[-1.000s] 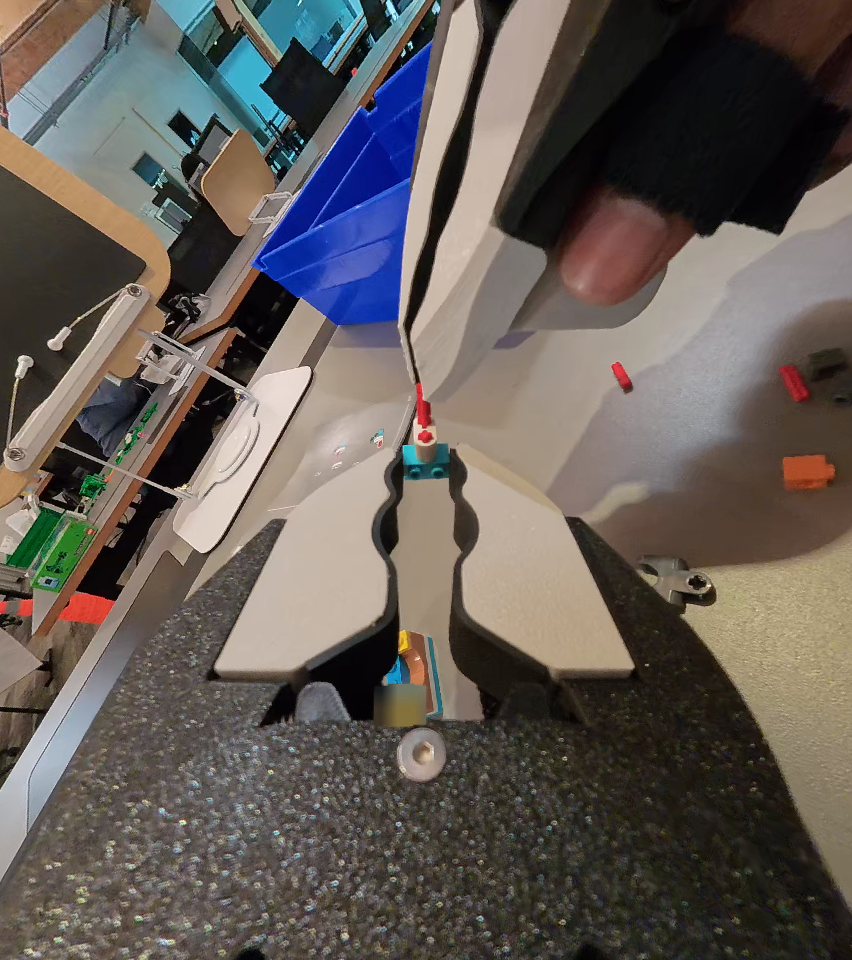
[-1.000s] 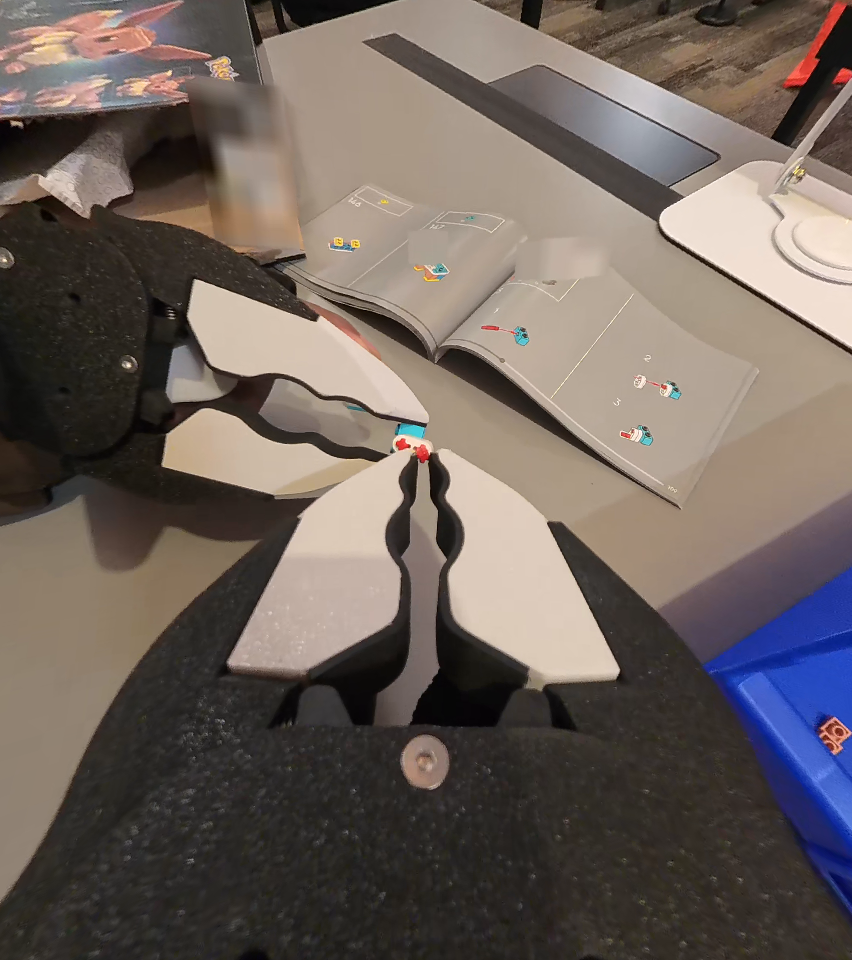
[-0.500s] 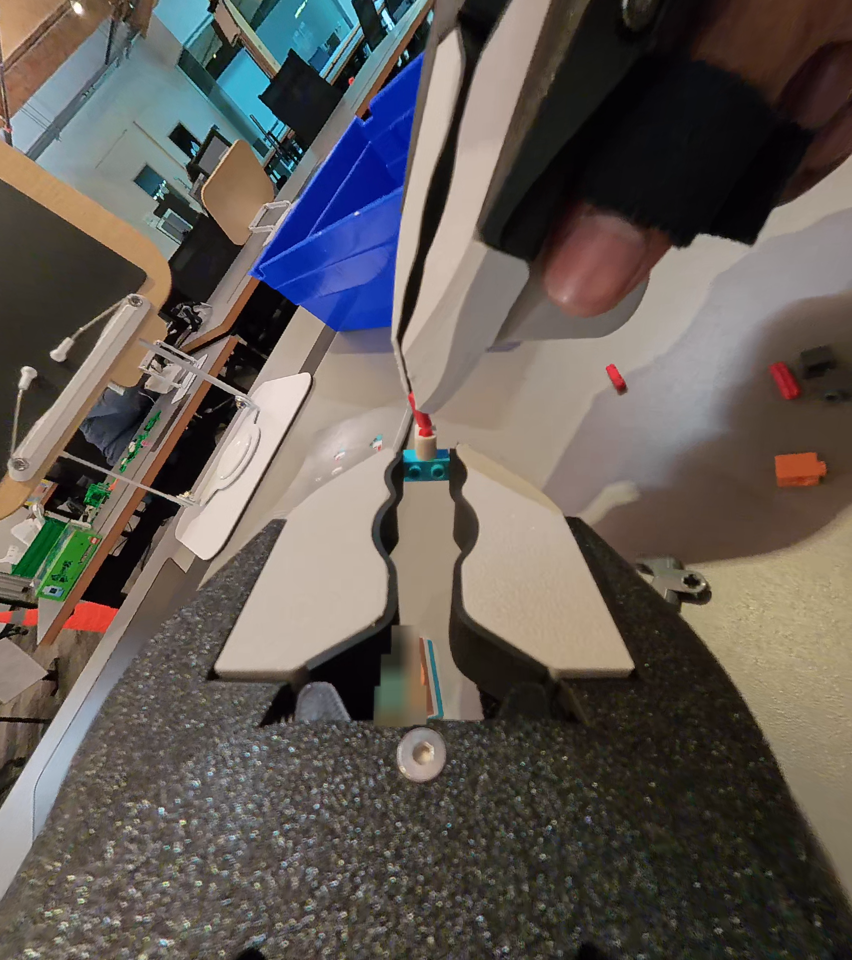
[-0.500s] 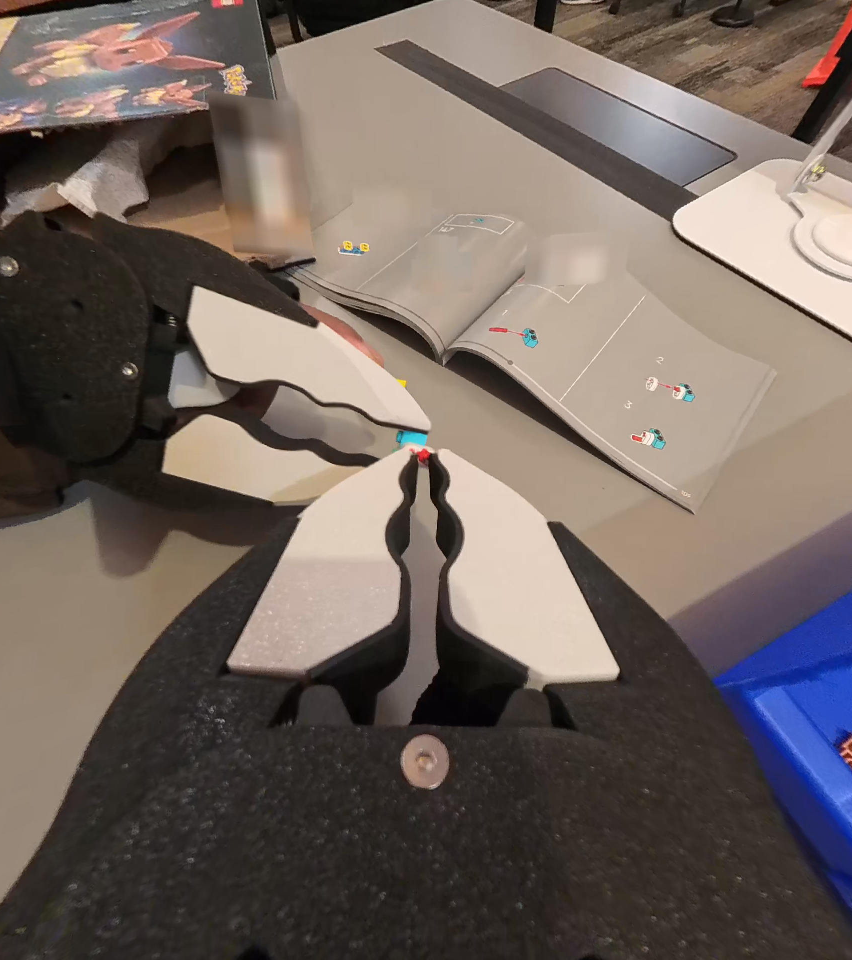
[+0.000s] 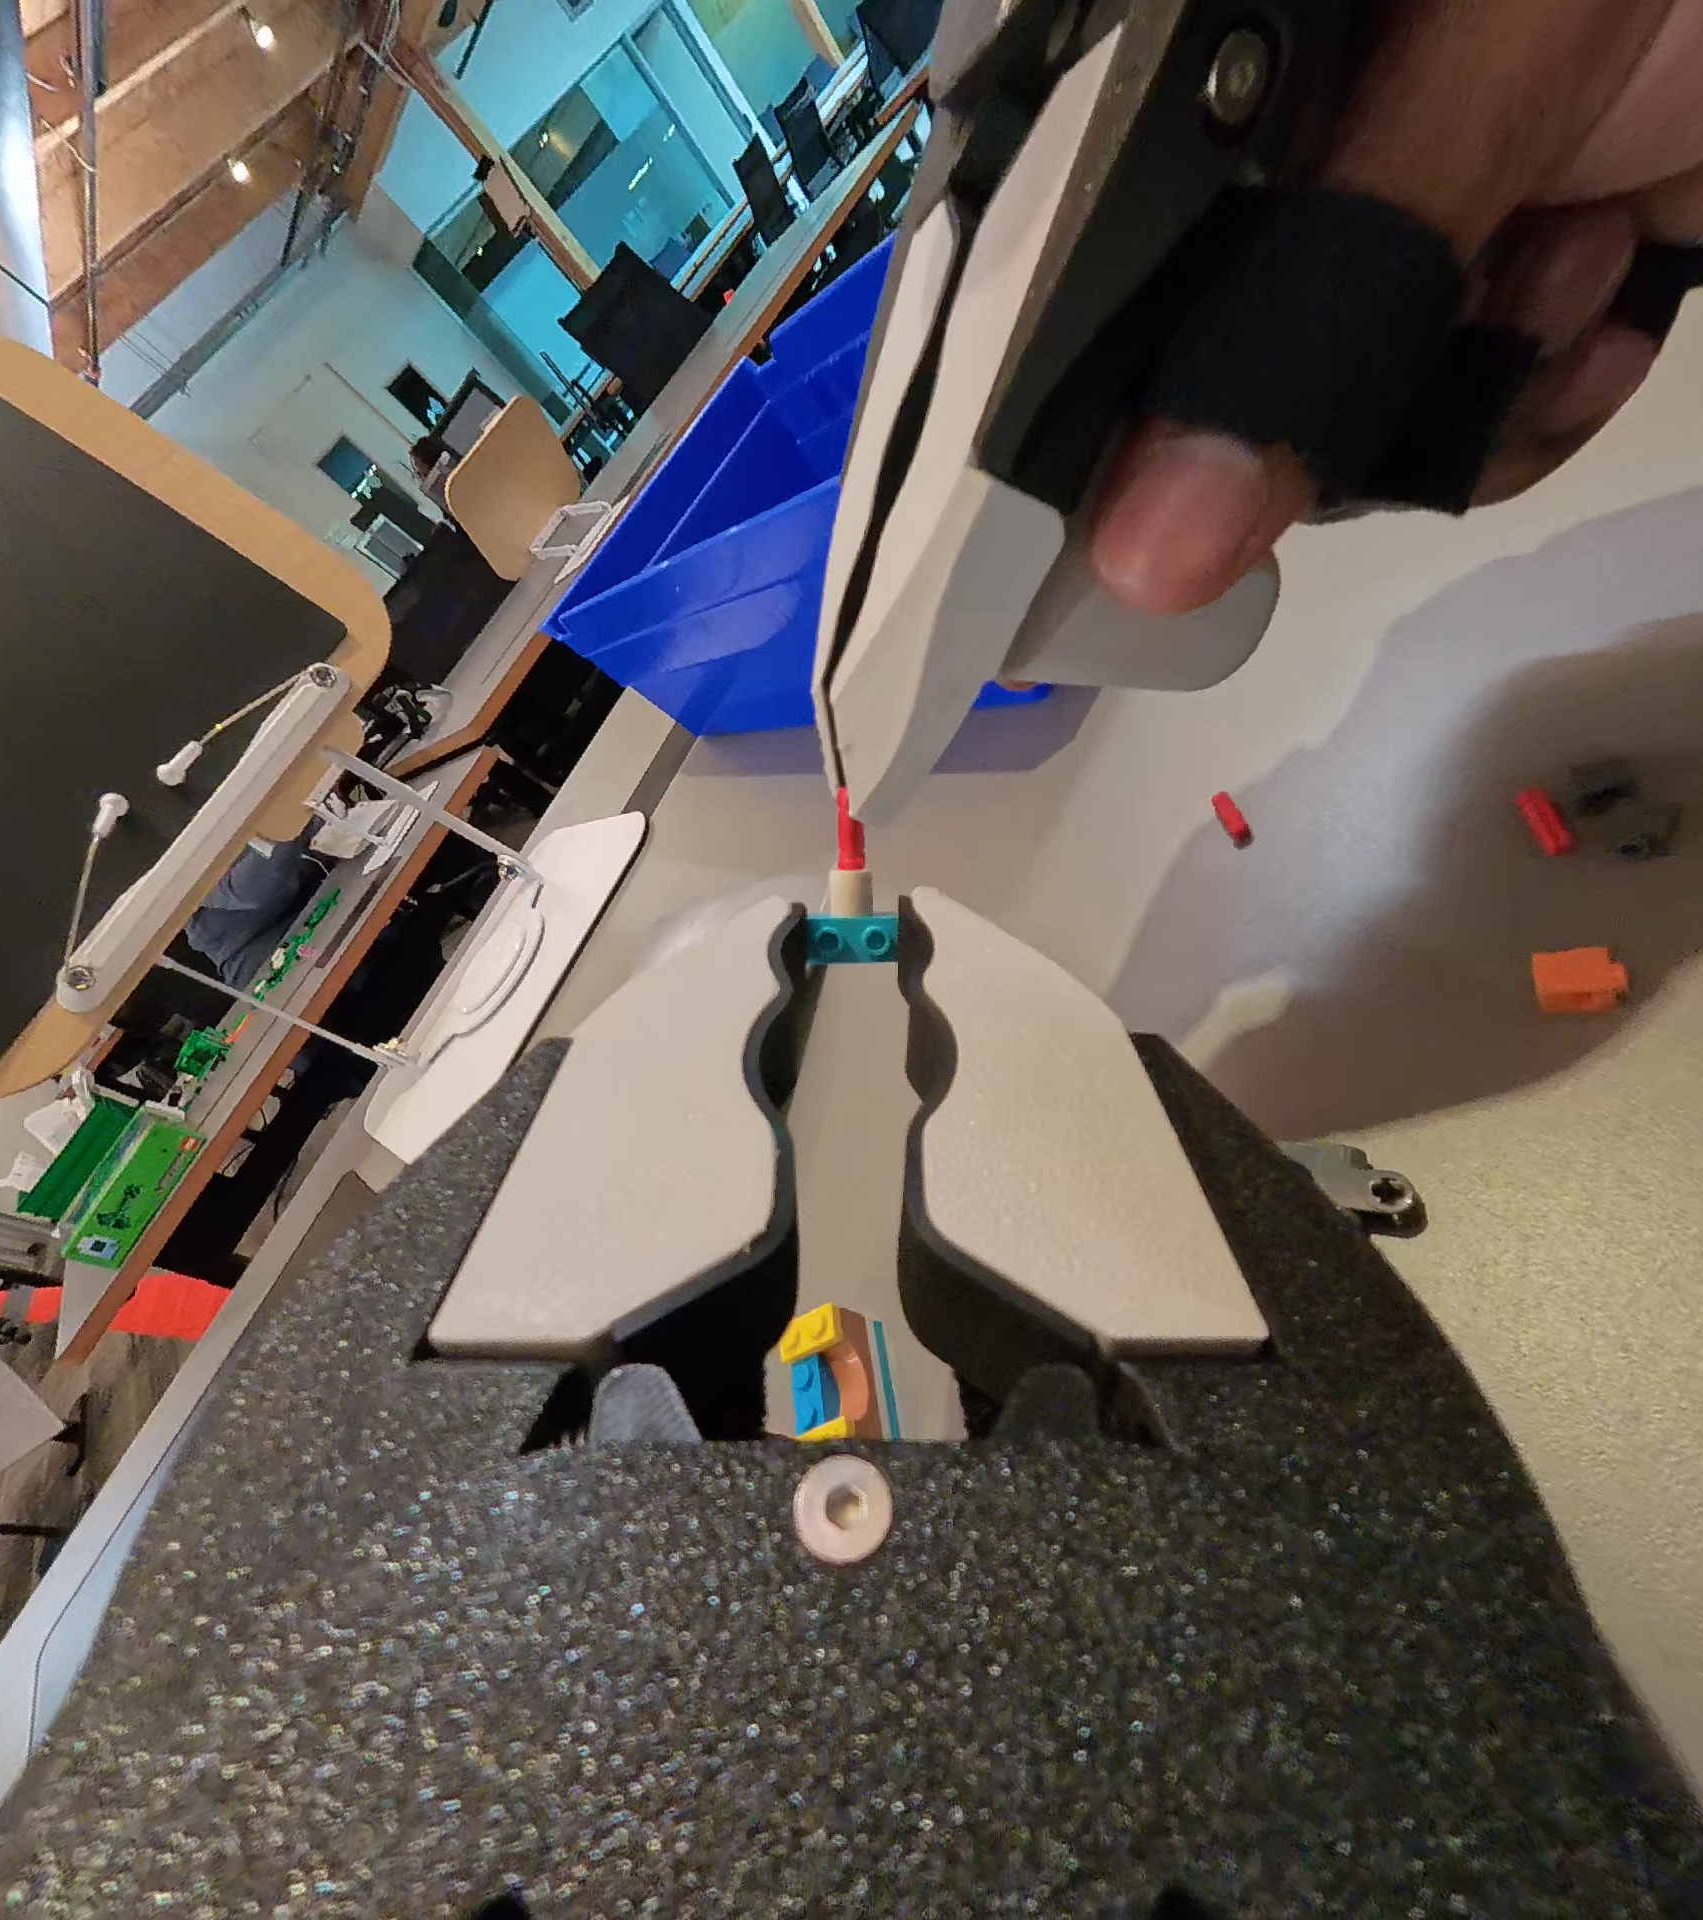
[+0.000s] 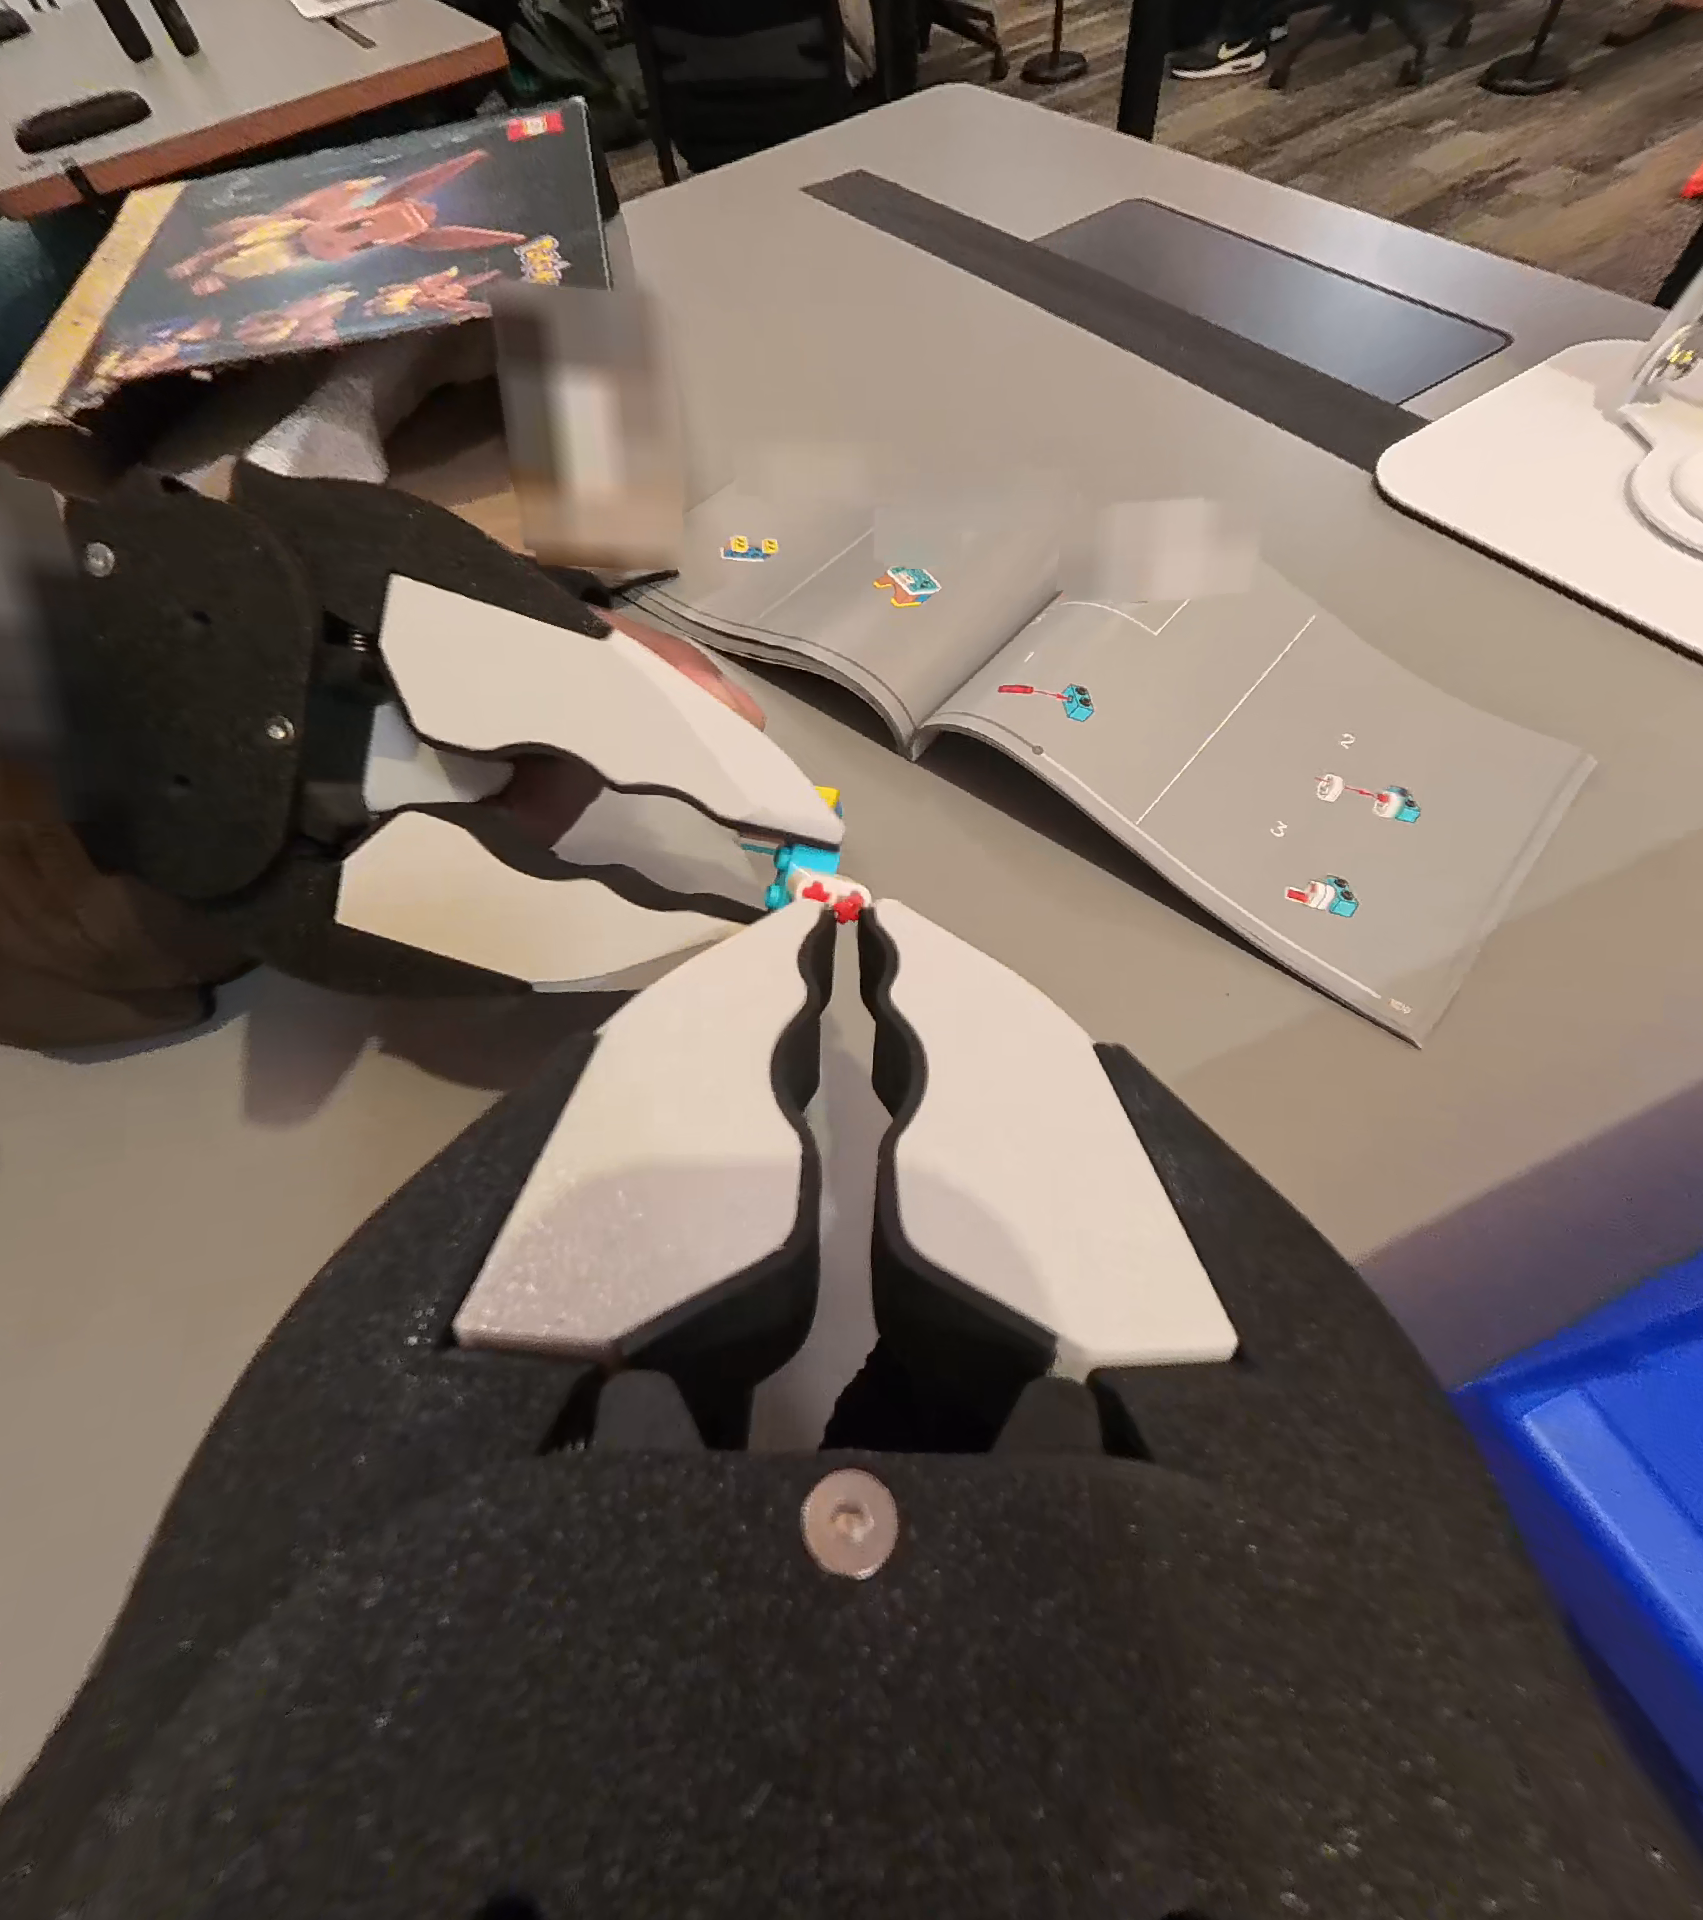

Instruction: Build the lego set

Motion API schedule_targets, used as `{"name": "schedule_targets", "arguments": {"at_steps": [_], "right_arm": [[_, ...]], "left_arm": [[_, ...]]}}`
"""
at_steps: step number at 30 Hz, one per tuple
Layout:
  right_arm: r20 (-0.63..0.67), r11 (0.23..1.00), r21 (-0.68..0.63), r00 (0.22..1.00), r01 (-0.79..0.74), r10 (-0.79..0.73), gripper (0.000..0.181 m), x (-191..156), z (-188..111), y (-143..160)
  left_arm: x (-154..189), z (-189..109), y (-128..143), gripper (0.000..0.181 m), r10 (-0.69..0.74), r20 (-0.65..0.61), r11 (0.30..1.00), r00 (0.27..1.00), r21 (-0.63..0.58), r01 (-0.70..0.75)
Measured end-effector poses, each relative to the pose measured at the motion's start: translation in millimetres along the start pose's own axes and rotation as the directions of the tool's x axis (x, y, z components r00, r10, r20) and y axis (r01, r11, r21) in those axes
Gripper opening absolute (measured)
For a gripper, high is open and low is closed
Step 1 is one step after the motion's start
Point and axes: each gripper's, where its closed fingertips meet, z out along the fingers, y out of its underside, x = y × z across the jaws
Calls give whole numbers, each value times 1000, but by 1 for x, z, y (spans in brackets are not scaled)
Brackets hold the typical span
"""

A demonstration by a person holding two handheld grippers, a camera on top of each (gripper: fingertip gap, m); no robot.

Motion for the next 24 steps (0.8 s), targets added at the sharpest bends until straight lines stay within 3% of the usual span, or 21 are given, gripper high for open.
{"name": "schedule_targets", "arguments": {"at_steps": [1,10,17,21,24], "right_arm": [[15,1000,9,1000,-10,10,4,0,-1,-1],[138,995,57,988,-77,68,4,-5,-13,-7],[214,993,93,976,-67,45,4,-11,-17,-9],[265,991,115,963,-73,40,4,-15,-19,-10],[254,993,97,967,-64,38,4,-11,-19,-4]], "left_arm": [[0,-1,-2,16,2,-1,1000,1000,14,-2],[-3,-10,-17,16,-3,-14,989,1000,150,5],[2,-11,-20,16,-3,-51,984,999,177,12],[17,-7,-16,16,-54,-175,984,983,157,82],[33,0,0,16,-143,-301,986,943,39,162]]}}
